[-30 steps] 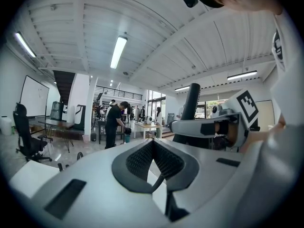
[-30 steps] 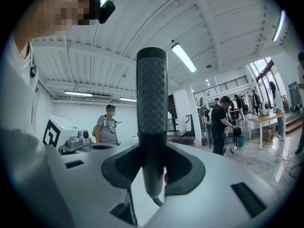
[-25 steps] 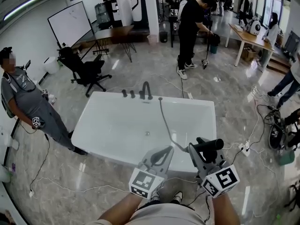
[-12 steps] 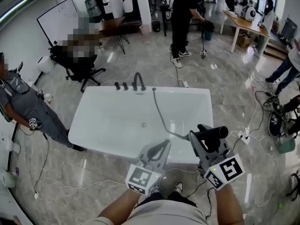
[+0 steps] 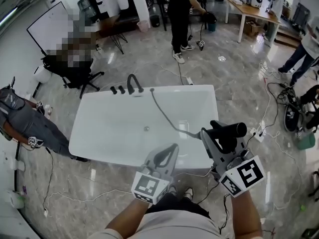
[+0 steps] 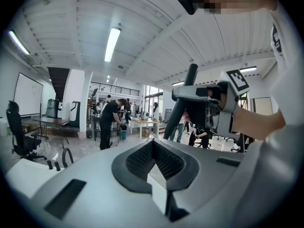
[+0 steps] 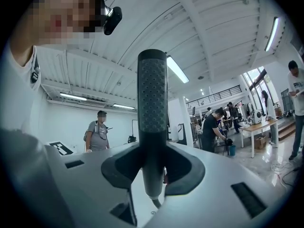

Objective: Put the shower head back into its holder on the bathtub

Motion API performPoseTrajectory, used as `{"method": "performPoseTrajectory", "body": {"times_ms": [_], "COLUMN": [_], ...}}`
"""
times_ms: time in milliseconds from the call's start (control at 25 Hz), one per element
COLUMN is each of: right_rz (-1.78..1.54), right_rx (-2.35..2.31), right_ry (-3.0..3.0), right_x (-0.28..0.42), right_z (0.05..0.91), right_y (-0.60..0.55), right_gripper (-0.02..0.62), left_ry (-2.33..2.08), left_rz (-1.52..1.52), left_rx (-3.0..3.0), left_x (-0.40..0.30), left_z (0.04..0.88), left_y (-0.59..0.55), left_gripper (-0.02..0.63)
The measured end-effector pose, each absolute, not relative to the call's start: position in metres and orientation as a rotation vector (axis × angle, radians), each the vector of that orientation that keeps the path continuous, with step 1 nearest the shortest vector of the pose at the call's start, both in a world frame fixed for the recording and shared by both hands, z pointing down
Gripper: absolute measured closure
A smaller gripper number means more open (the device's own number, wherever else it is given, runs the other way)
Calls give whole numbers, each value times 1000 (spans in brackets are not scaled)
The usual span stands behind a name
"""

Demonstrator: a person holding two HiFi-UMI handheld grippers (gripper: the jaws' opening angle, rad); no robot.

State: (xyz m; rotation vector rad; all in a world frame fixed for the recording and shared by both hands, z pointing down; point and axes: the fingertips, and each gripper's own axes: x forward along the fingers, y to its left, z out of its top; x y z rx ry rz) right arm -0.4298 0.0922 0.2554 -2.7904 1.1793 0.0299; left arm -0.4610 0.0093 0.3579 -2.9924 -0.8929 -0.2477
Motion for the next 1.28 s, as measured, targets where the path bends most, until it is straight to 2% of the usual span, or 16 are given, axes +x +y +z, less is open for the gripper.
{"method": "performPoseTrajectory", "body": {"times_ms": [800, 1280], "right_rz": [33, 10], "right_rx": [-2837, -2760], "right_ry": [974, 1102], "right_x": [-372, -317], "right_z": [261, 265], "right_y": [122, 168], "right_gripper": [463, 463], "left_ry": [-1139, -1007], "left_rz": [-148, -172], "left_rx": [-2899, -2939], "left_x": [-383, -339], "left_z": [355, 362], "left_y": [41, 93], "left_gripper": [601, 601]}}
